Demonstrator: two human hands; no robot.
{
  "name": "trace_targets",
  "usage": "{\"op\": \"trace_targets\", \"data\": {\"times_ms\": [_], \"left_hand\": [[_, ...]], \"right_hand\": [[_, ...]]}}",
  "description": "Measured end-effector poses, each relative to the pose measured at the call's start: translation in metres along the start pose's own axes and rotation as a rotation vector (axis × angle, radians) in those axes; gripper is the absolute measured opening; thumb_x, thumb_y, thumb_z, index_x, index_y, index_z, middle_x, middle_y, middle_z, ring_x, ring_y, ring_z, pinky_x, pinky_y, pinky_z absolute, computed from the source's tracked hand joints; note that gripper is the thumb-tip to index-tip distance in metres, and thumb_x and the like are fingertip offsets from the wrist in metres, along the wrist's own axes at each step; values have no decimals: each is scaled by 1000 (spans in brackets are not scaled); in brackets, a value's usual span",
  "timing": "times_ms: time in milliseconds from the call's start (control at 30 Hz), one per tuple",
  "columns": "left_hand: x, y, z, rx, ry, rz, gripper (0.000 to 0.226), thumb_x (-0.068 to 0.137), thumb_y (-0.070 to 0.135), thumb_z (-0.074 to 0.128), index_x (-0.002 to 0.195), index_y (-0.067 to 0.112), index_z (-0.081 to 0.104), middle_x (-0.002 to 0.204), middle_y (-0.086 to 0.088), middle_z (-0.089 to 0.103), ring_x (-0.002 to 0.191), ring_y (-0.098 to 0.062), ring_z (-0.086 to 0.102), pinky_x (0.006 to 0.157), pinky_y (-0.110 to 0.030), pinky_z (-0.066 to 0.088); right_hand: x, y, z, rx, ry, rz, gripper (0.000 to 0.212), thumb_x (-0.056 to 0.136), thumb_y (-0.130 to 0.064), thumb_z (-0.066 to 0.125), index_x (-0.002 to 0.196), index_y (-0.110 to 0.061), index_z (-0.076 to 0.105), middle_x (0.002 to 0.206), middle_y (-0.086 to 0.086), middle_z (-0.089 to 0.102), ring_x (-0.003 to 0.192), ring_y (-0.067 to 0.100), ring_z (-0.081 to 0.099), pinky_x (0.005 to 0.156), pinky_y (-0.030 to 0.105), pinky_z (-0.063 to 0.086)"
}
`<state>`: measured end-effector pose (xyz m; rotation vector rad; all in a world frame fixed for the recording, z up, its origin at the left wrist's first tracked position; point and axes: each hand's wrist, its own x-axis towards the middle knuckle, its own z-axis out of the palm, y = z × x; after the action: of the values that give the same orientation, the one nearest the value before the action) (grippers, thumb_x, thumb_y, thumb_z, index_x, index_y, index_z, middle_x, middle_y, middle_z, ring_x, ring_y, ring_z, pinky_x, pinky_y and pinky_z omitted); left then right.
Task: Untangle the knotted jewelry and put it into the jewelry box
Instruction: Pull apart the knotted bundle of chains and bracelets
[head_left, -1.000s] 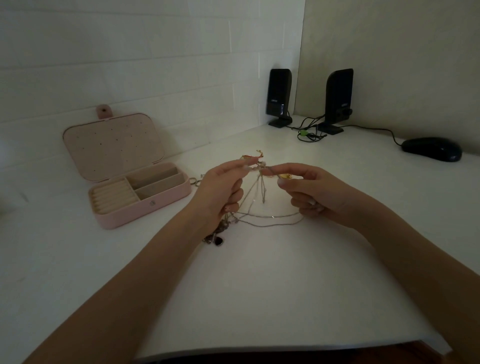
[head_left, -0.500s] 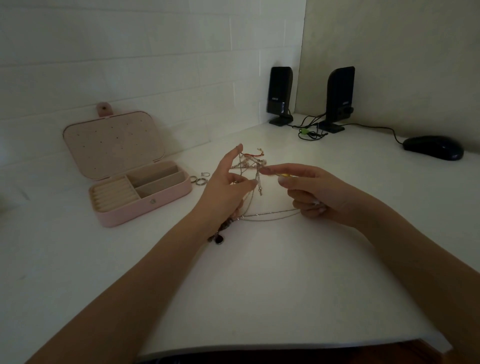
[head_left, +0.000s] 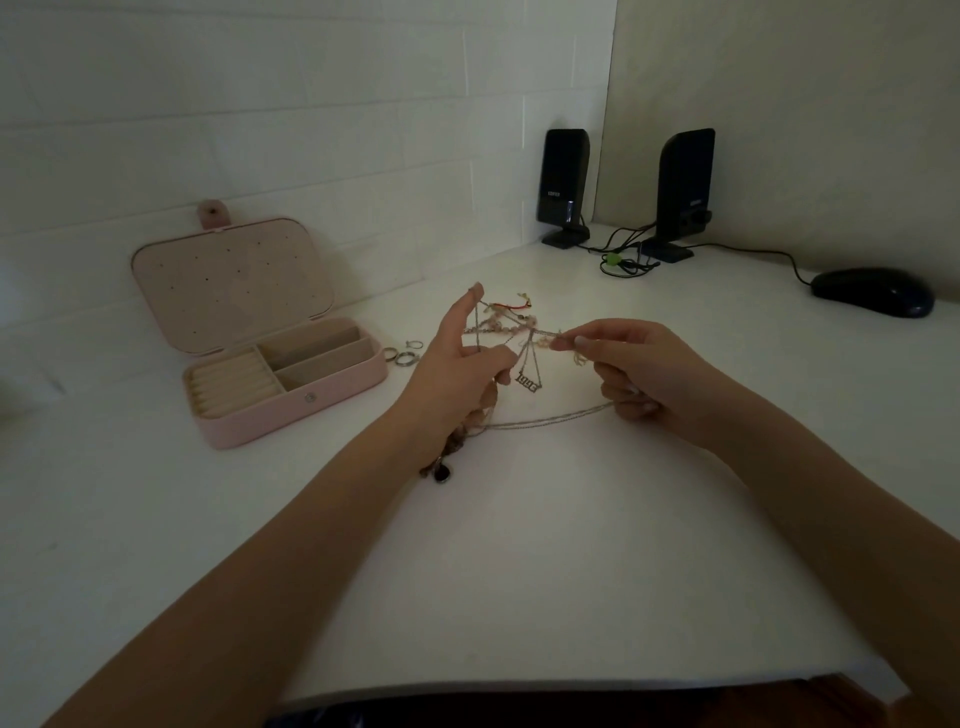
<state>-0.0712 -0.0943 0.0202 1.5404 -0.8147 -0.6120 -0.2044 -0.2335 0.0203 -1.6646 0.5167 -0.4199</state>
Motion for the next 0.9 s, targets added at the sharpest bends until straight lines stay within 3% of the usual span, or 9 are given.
{"op": "trace_targets", "data": {"times_ms": [100,400,567,700,900], "left_hand": [[-1,2,2,-10,-78,-38,77,91,0,51,149,42,19,44,6,46,34,-7,31,36,-17,26],[-7,5,2,65,-313,-18,86,85,-12,45,149,40,18,43,6,42,39,-9,31,37,-19,27],[-7,6,0,-87,-438,-36,89,85,-16,41,149,41,17,44,6,29,40,-9,23,38,-19,20],[-1,6,-6,-339,-356,-64,92,70,-2,46,147,42,25,45,7,23,38,-6,22,35,-17,20],[1,5,-9,-312,-258,-51,80,85,-9,37,147,41,27,47,6,23,39,-6,21,38,-18,16]], "right_hand": [[2,0,-1,13,98,2,21,99,-16,50,97,-12,70,46,-5,26,40,8,18,40,17,14],[3,1,0,-78,304,-37,23,100,-20,49,90,-17,69,48,-2,30,39,11,22,40,20,19],[5,3,1,-279,400,-118,19,97,-21,53,89,-19,70,35,-21,43,35,4,30,43,18,26],[2,2,1,-360,361,-171,16,94,-23,58,85,-20,71,36,-15,40,31,6,28,36,13,22],[0,-4,0,-234,333,-182,19,91,-14,54,82,-15,72,39,-17,43,42,7,30,49,23,26]]}}
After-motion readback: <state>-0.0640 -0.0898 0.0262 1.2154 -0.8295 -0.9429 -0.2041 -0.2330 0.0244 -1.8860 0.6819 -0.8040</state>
